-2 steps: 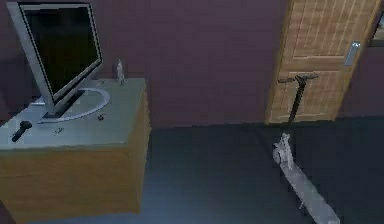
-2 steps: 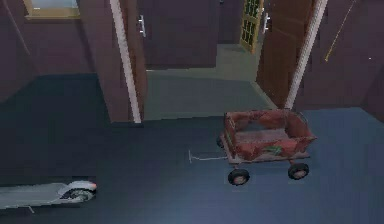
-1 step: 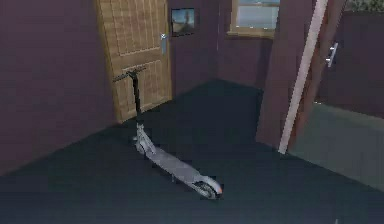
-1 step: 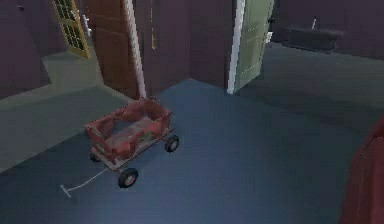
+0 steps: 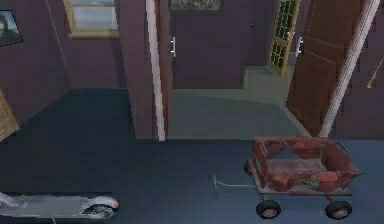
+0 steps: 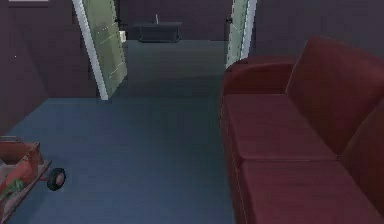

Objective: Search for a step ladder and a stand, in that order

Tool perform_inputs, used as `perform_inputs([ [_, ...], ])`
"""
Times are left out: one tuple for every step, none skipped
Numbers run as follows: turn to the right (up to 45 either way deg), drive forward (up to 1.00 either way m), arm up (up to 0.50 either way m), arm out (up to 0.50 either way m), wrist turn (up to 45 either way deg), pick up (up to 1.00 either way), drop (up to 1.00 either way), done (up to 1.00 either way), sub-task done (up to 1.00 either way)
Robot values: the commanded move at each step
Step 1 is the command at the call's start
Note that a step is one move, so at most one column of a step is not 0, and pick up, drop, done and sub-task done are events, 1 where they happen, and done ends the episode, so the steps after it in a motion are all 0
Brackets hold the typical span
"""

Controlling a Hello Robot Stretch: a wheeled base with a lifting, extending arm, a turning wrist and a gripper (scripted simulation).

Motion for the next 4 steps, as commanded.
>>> perform_inputs([
  [0.0,0.25,0.0,0.0,0.0,0.0,0.0,0.0,0.0],
  [-45.0,0.0,0.0,0.0,0.0,0.0,0.0,0.0,0.0],
  [-39.0,0.0,0.0,0.0,0.0,0.0,0.0,0.0,0.0],
  [0.0,0.55,0.0,0.0,0.0,0.0,0.0,0.0,0.0],
])
